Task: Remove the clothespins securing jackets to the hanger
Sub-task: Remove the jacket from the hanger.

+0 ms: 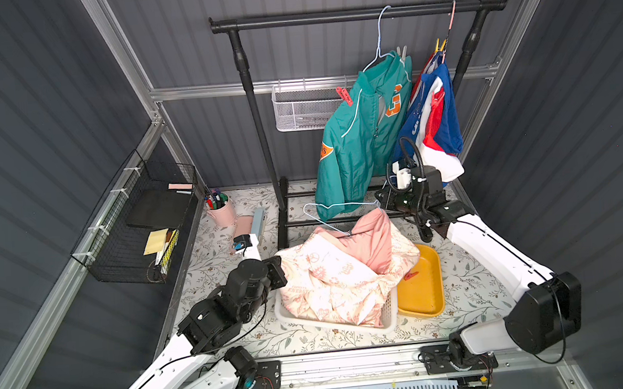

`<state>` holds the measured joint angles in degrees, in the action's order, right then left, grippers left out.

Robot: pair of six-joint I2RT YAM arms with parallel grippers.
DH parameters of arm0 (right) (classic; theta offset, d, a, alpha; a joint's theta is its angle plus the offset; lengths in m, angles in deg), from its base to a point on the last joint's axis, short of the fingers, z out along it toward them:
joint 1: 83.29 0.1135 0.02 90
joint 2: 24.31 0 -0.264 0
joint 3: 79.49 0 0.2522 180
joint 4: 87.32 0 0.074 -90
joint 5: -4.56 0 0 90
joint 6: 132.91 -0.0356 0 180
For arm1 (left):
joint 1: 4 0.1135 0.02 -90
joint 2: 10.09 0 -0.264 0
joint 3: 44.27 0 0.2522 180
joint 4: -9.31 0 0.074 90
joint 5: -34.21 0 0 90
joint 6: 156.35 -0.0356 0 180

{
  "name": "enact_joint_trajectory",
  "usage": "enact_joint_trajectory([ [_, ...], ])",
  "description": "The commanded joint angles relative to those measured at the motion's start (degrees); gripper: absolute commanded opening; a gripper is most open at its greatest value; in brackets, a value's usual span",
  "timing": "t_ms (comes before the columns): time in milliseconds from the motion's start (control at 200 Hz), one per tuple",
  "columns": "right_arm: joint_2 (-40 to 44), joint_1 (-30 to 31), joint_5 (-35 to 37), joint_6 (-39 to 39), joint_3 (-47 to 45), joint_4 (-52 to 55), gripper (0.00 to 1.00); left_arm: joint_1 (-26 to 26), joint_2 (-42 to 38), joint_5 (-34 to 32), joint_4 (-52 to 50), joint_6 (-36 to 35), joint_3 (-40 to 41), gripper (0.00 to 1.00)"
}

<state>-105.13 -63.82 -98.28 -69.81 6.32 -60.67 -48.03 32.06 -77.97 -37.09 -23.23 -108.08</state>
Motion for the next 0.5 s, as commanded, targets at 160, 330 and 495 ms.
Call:
enact_joint_trajectory([
  [160, 2.72, 3.38, -1.33, 2.36, 1.44, -2.83, 0.0, 0.44, 9.46, 11.31, 12.18, -10.06, 4.84, 0.04],
  [330, 3.14, 4.13, -3.47, 1.41, 1.23, -3.39, 0.0, 0.49, 13.99, 17.81, 18.42, -13.15, 7.25, 0.13],
  [495, 2.64, 4.53, -4.6, 1.37, 1.33, -3.39, 0.0, 0.37, 20.19, 24.09, 22.68, -16.45, 8.4, 0.32],
])
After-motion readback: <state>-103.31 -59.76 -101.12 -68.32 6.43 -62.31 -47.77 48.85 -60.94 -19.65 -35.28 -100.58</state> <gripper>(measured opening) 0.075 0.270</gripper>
